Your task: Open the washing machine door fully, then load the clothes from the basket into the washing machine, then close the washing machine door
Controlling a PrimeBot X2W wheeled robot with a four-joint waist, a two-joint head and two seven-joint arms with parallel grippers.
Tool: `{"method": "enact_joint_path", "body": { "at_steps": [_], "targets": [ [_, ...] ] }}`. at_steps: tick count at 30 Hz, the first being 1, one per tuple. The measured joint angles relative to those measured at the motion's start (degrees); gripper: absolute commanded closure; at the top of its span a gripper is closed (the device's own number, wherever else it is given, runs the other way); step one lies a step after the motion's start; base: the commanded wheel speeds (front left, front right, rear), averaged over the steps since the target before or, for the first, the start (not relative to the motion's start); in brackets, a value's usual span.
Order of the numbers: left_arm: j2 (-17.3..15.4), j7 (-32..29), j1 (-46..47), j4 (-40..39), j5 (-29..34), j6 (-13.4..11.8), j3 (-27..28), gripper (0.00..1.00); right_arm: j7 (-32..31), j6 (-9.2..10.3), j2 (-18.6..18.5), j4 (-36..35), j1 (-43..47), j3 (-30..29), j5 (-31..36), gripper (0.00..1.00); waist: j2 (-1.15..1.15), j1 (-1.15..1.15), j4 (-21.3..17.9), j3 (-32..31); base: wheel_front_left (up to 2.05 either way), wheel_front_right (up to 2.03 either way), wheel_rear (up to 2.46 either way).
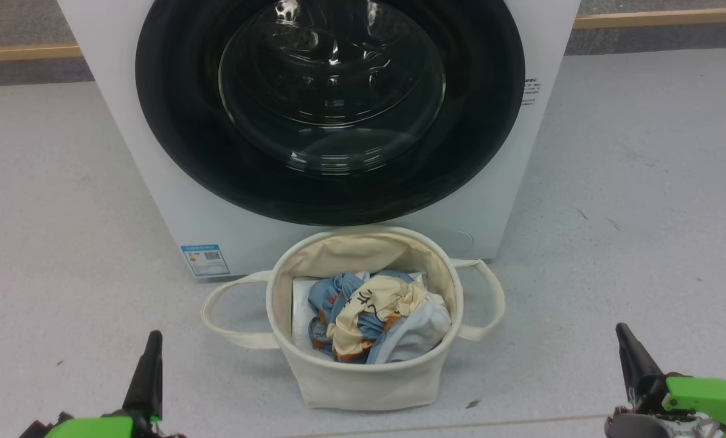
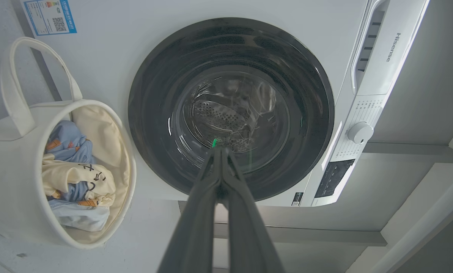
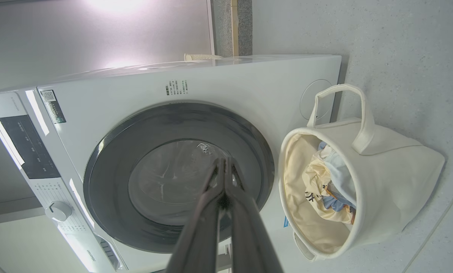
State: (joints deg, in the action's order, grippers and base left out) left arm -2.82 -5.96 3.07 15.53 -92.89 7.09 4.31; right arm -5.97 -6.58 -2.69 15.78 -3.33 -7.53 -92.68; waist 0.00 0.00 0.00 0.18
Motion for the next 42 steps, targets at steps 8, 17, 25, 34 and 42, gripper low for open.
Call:
{"method": "enact_joint_path", "body": {
  "at_steps": [8, 17, 25, 34, 42],
  "targets": [
    [0.08, -0.01, 0.0, 0.0, 0.0, 0.0, 0.04, 1.0, -0.01, 0.0, 0.01, 0.0, 0.0, -0.01, 0.16, 1.0, 0.0, 0.0, 0.0, 0.0, 0.0, 0.0, 0.0],
    [0.13, -0.04, 0.01, 0.0, 0.0, 0.0, 0.08, 1.0, -0.01, 0.0, 0.02, 0.0, 0.0, -0.02, 0.32, 1.0, 0.0, 0.0, 0.0, 0.0, 0.0, 0.0, 0.0],
    [0.15, -0.04, 0.01, 0.0, 0.01, -0.01, 0.11, 1.0, -0.01, 0.0, 0.02, 0.0, 0.0, -0.03, 0.32, 1.0, 0.0, 0.0, 0.0, 0.0, 0.0, 0.0, 0.0],
    [0.16, -0.04, 0.01, 0.0, 0.01, 0.0, 0.13, 1.0, -0.01, 0.0, 0.03, 0.01, 0.0, -0.04, 0.32, 1.0, 0.0, 0.0, 0.0, 0.0, 0.0, 0.0, 0.0],
    [0.18, -0.04, 0.01, 0.0, 0.01, 0.0, 0.15, 1.0, -0.01, 0.0, 0.03, 0.01, 0.0, -0.04, 0.32, 1.0, 0.0, 0.0, 0.0, 0.0, 0.0, 0.0, 0.0]
  ]
}}
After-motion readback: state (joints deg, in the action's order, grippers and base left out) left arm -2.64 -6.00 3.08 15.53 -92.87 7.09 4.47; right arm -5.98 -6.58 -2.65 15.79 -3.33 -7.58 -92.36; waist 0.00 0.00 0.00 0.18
